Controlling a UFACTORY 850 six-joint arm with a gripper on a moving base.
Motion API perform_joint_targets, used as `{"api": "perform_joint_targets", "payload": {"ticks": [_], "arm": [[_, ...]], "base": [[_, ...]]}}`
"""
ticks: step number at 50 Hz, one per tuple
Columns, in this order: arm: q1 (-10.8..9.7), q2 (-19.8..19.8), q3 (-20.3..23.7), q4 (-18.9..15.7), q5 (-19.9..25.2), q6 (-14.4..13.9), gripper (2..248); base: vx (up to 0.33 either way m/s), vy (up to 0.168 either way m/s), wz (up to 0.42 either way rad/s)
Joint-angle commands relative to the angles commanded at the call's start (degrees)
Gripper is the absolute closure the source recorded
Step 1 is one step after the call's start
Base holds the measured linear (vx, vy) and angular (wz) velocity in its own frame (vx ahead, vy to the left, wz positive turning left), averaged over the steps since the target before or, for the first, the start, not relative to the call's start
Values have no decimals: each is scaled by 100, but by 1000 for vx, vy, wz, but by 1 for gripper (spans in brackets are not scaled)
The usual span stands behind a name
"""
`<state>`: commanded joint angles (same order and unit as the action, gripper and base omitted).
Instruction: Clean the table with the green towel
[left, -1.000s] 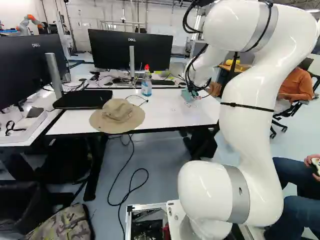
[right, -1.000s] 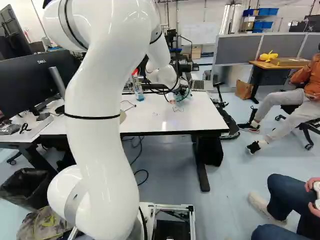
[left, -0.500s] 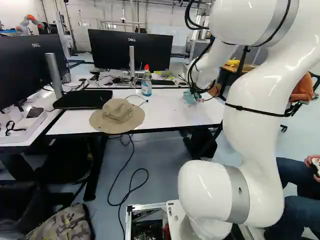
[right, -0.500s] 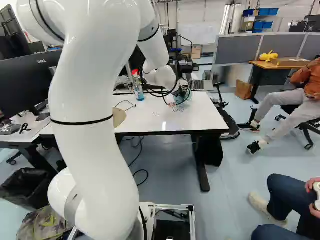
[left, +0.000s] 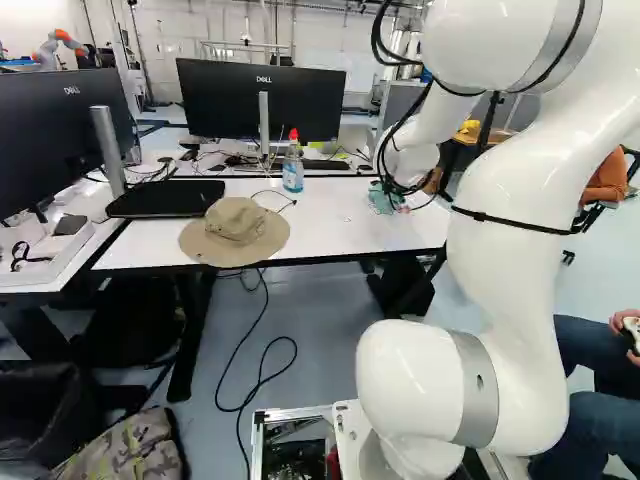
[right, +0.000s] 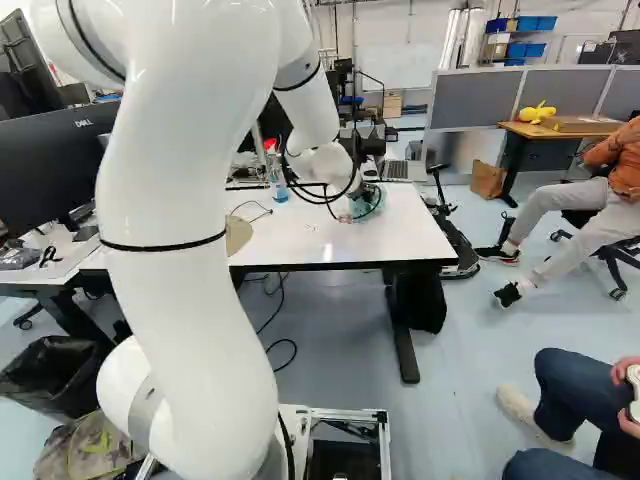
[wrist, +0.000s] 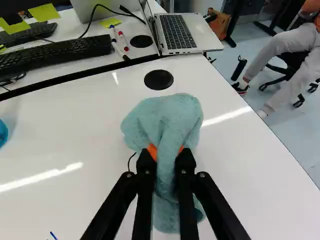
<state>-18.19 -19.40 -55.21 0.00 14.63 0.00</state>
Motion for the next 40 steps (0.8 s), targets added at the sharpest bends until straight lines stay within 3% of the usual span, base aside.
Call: {"api": "perform_joint_targets", "payload": {"ticks": [40], "arm": [[0, -14, -3, 0, -199, 0, 199]], "base": [[0, 0, 0]]}}
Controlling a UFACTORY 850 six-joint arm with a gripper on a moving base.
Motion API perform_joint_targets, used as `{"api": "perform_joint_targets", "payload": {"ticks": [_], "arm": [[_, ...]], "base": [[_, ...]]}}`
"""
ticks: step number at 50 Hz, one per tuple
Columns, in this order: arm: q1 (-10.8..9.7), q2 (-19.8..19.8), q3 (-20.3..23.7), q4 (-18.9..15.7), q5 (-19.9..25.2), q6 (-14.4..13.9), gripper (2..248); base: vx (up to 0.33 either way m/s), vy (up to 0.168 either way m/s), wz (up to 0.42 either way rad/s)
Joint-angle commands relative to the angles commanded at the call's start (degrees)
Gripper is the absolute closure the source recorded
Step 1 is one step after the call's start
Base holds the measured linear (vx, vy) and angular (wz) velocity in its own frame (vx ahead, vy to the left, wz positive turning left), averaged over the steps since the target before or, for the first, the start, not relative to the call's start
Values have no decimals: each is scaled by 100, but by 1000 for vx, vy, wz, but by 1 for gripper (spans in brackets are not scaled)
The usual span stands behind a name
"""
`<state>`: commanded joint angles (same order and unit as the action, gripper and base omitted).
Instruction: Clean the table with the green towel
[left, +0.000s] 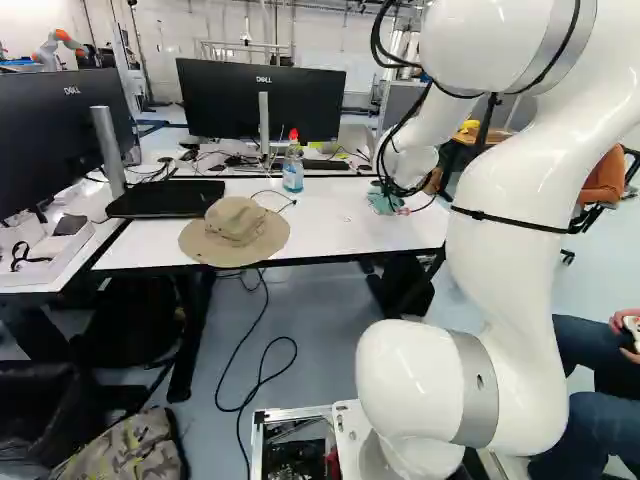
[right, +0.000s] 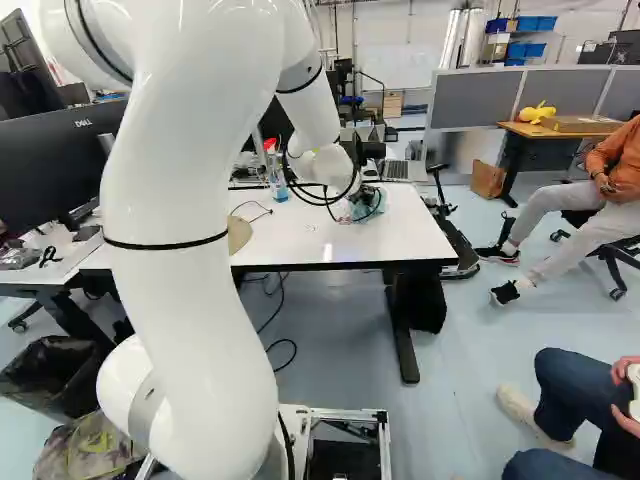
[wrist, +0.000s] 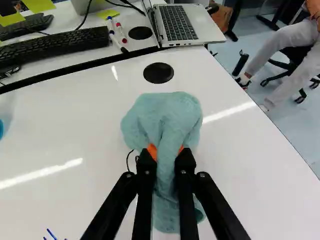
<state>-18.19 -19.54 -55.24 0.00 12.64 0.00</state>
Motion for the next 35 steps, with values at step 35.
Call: {"api": "perform_joint_targets", "payload": {"ticks": [35], "arm": [[0, 0, 0, 0, -488, 0, 199]], "base": [[0, 0, 0]]}}
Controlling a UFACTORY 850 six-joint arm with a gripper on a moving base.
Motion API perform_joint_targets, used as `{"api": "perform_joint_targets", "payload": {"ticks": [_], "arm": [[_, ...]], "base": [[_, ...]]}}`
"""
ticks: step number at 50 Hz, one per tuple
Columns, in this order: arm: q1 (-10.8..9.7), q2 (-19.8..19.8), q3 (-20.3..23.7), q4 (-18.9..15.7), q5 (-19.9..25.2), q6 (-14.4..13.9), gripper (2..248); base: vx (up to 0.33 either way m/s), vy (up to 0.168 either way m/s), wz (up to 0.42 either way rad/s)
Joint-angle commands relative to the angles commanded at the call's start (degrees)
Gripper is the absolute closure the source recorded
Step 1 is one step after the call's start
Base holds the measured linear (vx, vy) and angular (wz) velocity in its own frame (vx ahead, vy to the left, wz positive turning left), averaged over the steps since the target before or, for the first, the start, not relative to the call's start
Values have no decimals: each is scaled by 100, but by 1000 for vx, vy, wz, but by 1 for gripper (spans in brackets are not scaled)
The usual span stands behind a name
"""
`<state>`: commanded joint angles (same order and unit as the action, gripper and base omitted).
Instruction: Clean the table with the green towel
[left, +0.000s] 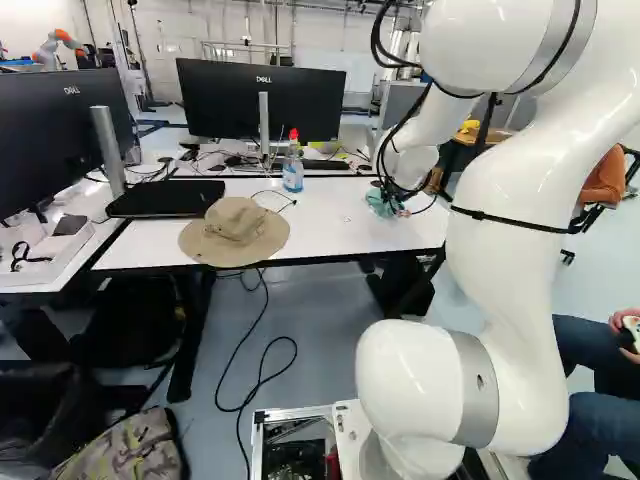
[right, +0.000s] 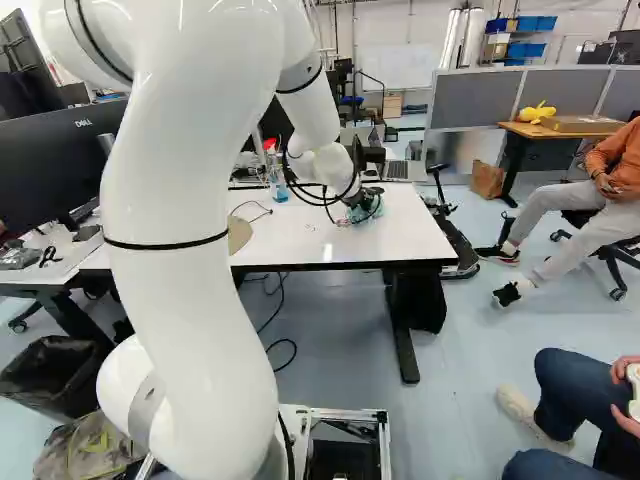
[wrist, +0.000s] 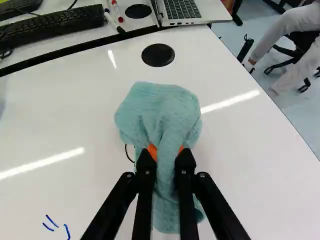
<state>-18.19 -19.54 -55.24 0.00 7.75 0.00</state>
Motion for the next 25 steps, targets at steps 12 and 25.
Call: {"api": "perform_joint_targets", "payload": {"ticks": [12, 25], "arm": [[0, 0, 0, 0, -173, 0, 199], [0, 0, 0, 0, -334, 0, 199]], "base": [[0, 0, 0], [0, 0, 0]]}}
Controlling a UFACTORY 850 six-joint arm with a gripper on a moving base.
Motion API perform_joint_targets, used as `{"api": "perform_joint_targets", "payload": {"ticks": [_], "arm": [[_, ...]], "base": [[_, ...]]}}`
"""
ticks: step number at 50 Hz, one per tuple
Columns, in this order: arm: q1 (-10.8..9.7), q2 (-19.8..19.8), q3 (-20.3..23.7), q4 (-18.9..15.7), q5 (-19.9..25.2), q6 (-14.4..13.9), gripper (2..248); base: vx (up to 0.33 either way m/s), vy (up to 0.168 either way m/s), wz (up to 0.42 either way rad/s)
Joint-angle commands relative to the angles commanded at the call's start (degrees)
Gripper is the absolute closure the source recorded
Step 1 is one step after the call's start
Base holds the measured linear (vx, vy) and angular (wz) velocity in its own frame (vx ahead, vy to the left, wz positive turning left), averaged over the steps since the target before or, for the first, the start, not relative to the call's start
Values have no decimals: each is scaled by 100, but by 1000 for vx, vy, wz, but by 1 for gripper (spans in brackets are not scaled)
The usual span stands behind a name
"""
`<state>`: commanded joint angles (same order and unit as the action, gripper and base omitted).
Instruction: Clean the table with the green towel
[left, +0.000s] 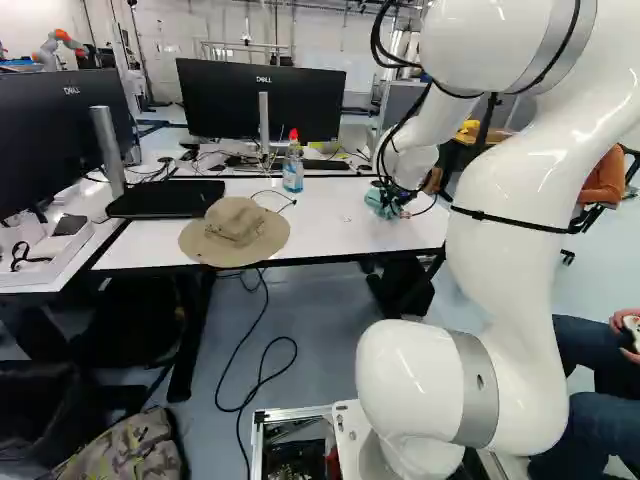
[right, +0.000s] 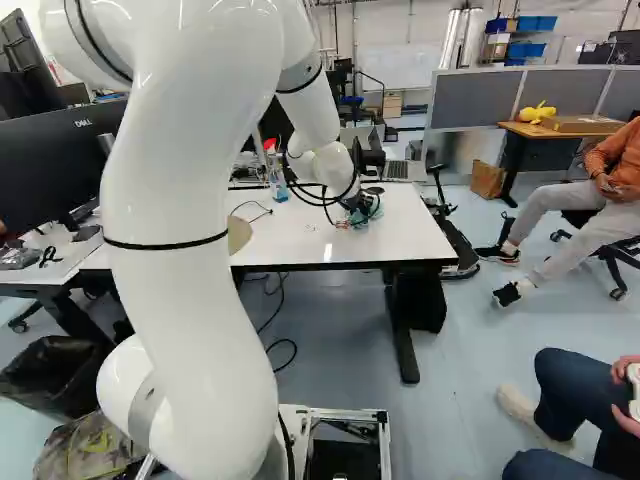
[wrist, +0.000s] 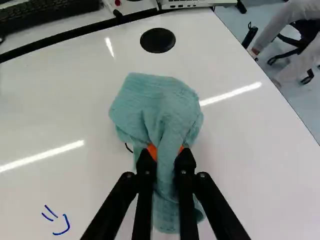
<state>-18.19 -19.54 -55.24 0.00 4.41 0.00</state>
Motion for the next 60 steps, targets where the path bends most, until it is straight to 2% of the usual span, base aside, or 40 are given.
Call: {"api": "perform_joint_targets", "payload": {"ticks": [43, 60], "arm": [[-1, -11, -13, 0, -13, 0, 199], [-76, -297, -373, 0, -13, 0, 199]], "base": [[0, 0, 0], [0, 0, 0]]}}
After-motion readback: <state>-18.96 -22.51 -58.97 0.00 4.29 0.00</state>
